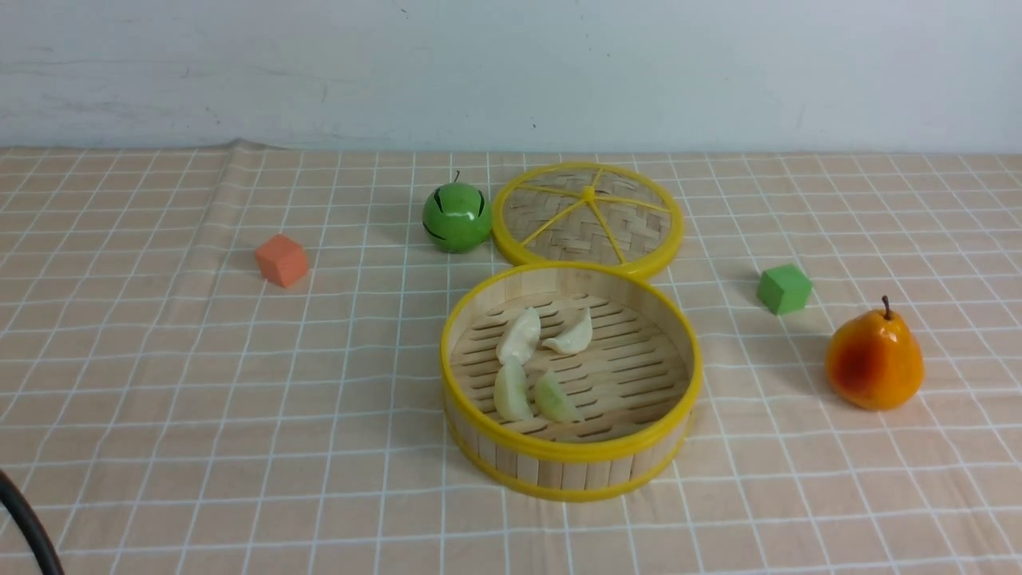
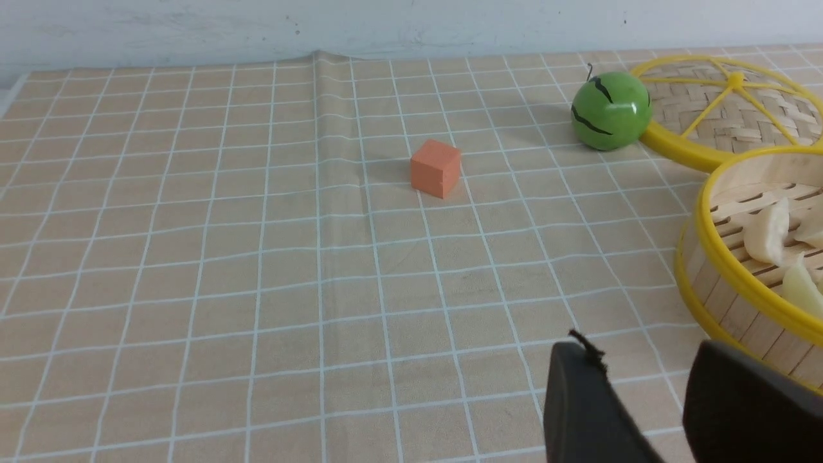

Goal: Put the dumplings into the steamer on the table with the brown tablecloth.

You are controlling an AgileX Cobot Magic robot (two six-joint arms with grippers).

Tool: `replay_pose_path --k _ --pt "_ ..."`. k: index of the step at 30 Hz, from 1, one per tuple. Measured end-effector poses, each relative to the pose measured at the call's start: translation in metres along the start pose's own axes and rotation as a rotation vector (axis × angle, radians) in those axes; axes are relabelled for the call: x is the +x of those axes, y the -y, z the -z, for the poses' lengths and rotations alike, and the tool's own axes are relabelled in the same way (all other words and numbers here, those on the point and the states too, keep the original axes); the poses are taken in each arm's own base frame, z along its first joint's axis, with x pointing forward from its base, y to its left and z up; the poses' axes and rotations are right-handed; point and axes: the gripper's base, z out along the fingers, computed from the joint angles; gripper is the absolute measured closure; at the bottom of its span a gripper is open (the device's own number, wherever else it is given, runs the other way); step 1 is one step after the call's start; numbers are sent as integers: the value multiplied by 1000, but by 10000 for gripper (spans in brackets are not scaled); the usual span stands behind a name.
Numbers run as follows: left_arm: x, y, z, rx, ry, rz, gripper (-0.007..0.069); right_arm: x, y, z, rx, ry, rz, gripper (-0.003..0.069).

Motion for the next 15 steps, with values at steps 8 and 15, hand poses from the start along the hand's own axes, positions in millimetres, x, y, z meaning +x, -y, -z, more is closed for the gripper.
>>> replay_pose_path --k 8,15 --pt "0 0 0 1 -1 2 386 13 4 9 87 -99 -94 648" --pt "0 0 0 1 -1 2 386 13 4 9 95 -111 -156 645"
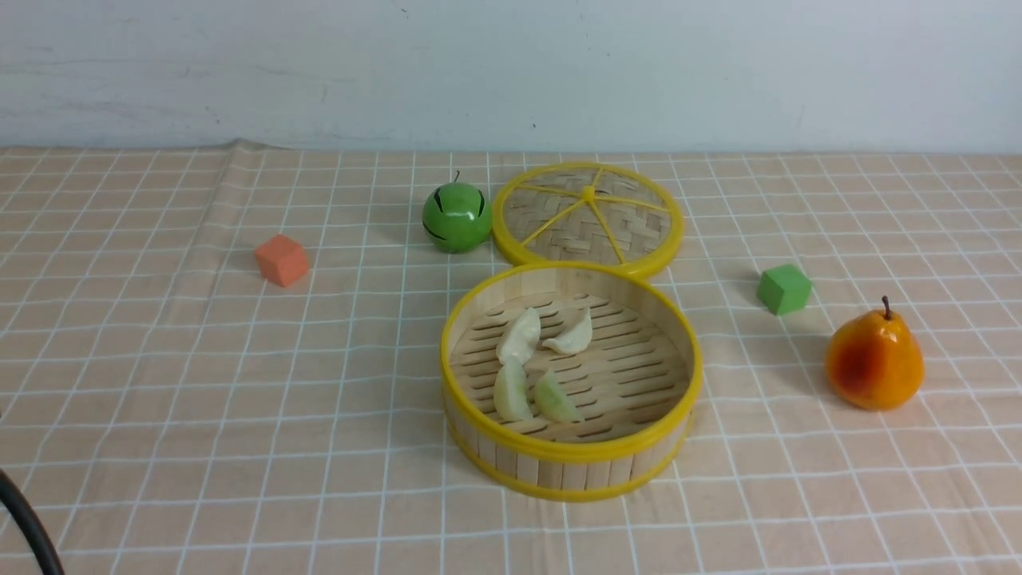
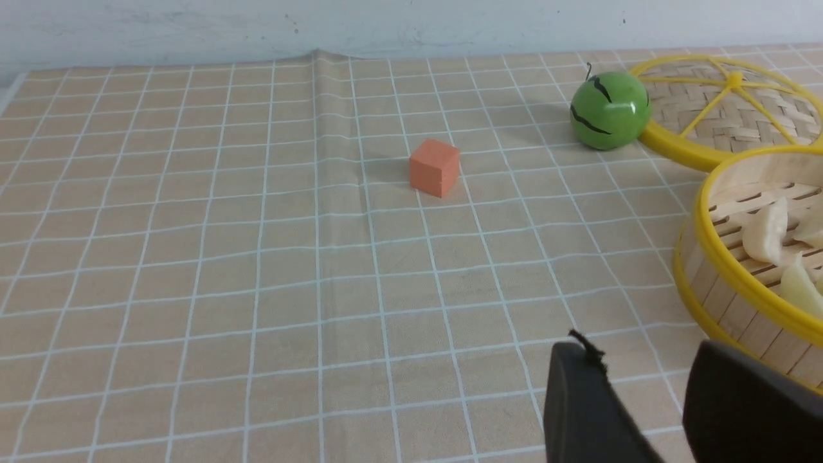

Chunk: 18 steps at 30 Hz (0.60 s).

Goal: Put the dumplings into the steamer on the table with the brown tablecloth.

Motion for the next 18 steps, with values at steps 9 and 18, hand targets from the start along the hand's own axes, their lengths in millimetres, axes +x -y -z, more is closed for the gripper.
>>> replay_pose_path --k 9,18 --pt "0 0 0 0 0 0 386 0 0 0 1 -3 0 632" --pt "0 0 0 0 0 0 386 0 0 0 1 -3 -1 622"
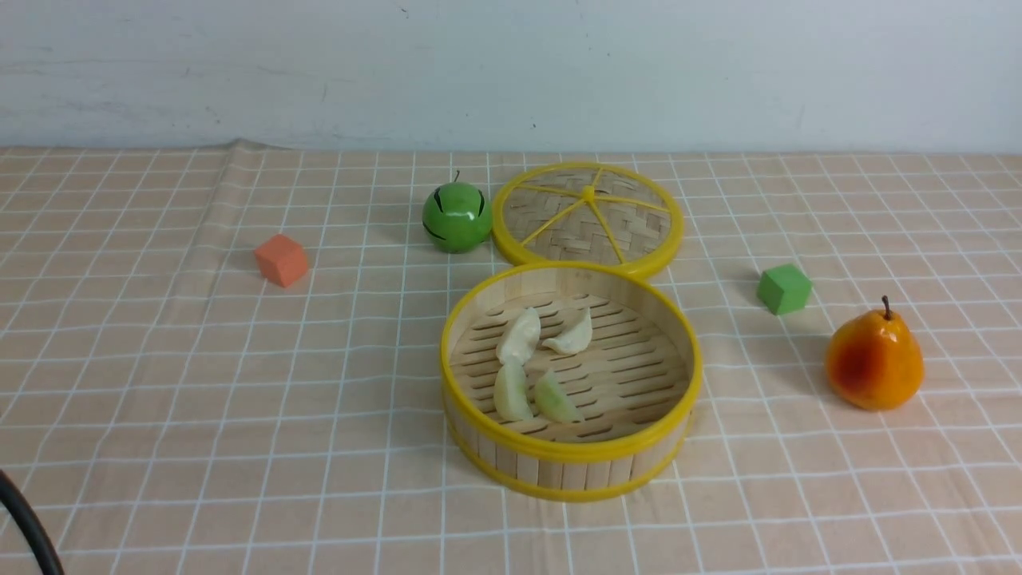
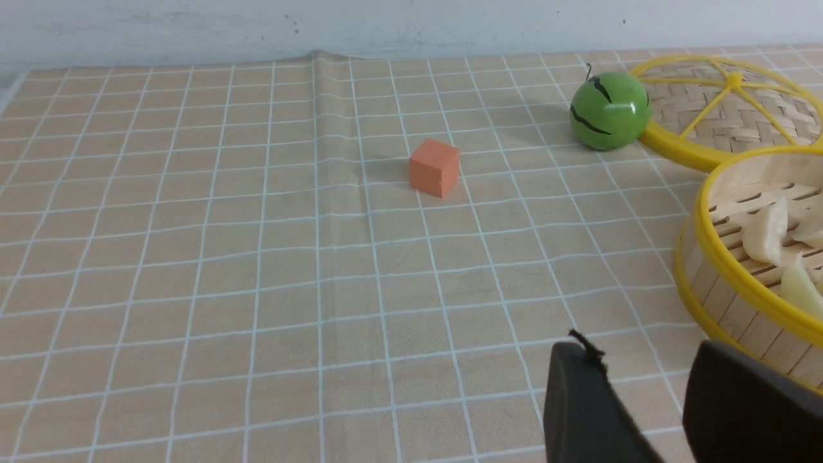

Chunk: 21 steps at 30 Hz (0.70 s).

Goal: Put the dumplings into the steamer on the table with the brown tablecloth.

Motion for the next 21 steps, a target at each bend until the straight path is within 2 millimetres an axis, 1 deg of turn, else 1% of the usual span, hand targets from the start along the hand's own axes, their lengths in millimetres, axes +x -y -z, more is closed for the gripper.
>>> replay_pose_path --k 2,4,8,11,12,14,16,17,19,20,21 --pt "2 -1 1 1 5 -1 386 0 0 0 0 0 0 617" --pt "10 -3 2 -3 2 -5 386 0 0 0 0 0 -1 616" --pt "29 -18 11 -96 -23 -3 391 0 0 0 0 0 0 612" --pt "40 -23 13 -139 -29 15 390 0 0 0 0 0 0 609" --pt "50 -26 14 -161 -18 33 390 0 0 0 0 0 0 607" --pt "60 -28 15 -179 -1 61 390 0 0 0 0 0 0 606" --pt "72 -30 16 -201 62 132 390 0 0 0 0 0 0 606" --pt "75 -29 17 -199 98 160 389 0 0 0 0 0 0 606" --pt "79 -26 20 -175 222 219 389 0 0 0 0 0 0 606" --pt "80 -26 21 -170 240 228 389 0 0 0 0 0 0 606" --pt "87 -23 19 -155 328 246 389 0 0 0 0 0 0 606"
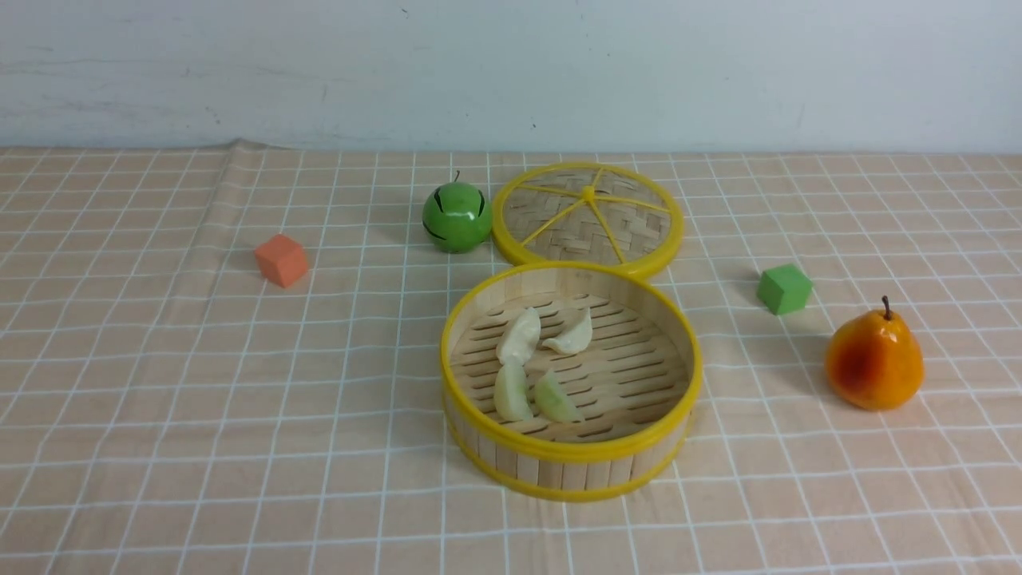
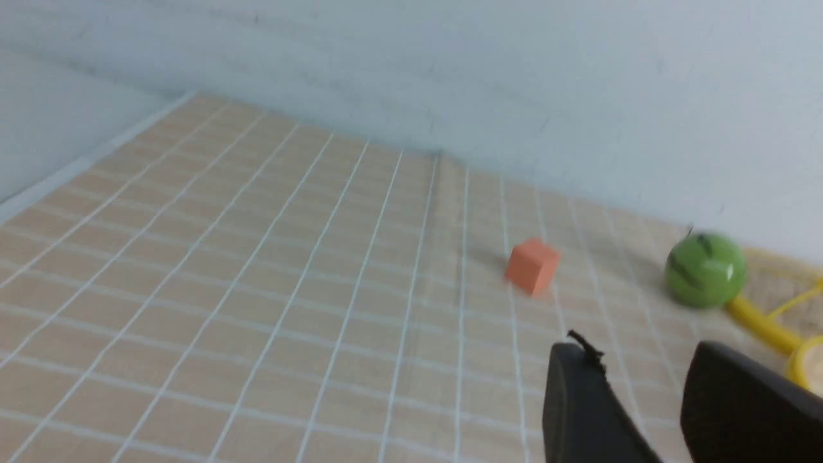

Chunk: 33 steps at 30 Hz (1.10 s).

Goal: Put the dumplings into the steamer on the table with the brown tablecloth.

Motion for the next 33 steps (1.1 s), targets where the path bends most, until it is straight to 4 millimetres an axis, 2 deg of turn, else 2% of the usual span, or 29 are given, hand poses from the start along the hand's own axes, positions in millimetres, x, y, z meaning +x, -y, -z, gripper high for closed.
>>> replay_pose_path --k 1,4,5,10,12,21,33 --pt "2 -1 0 -8 -2 1 389 0 0 0 0 0 0 606" --pt "29 -1 -7 32 68 -24 414 0 0 0 0 0 0 600" --pt "29 -1 -7 35 73 -24 417 0 0 0 0 0 0 599" --pt "35 -1 -9 50 68 70 603 0 0 0 0 0 1 592" --pt "38 -1 -9 45 36 103 638 0 0 0 0 0 1 588" --pt "66 -6 -6 10 -276 5 638 0 0 0 0 0 1 575" --pt "68 -7 -5 22 -299 -91 638 0 0 0 0 0 1 561"
